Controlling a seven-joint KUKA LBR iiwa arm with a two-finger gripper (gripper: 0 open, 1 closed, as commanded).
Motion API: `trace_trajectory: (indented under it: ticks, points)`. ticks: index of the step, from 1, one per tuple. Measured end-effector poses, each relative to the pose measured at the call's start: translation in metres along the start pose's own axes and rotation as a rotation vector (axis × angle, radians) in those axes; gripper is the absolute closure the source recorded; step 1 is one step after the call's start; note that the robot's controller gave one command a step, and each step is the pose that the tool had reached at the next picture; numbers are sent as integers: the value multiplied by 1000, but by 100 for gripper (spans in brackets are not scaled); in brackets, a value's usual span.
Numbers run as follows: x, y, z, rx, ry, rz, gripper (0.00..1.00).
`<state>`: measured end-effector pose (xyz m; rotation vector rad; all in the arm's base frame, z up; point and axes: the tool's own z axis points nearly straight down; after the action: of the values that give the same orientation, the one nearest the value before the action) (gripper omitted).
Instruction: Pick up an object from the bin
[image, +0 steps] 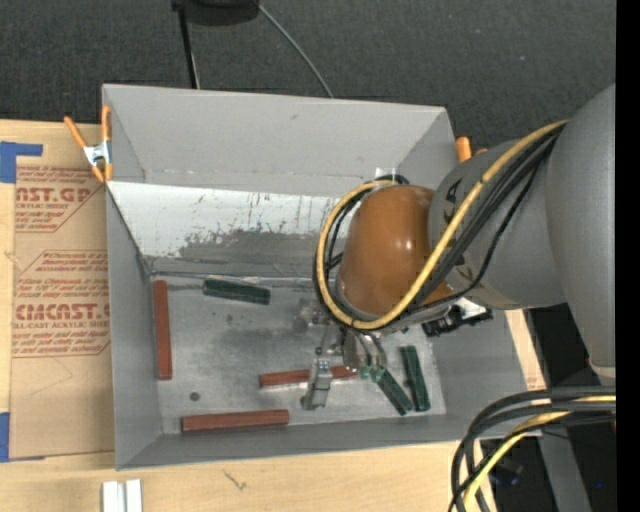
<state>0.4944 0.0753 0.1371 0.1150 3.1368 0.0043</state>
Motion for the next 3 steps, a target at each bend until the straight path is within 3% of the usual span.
trace_trajectory:
  ticks: [1,2,3]
  points:
    - [6,-2,64,1,1,35,0]
    - [9,14,67,1,3,13,100]
    - [9,14,68,1,3,13,100]
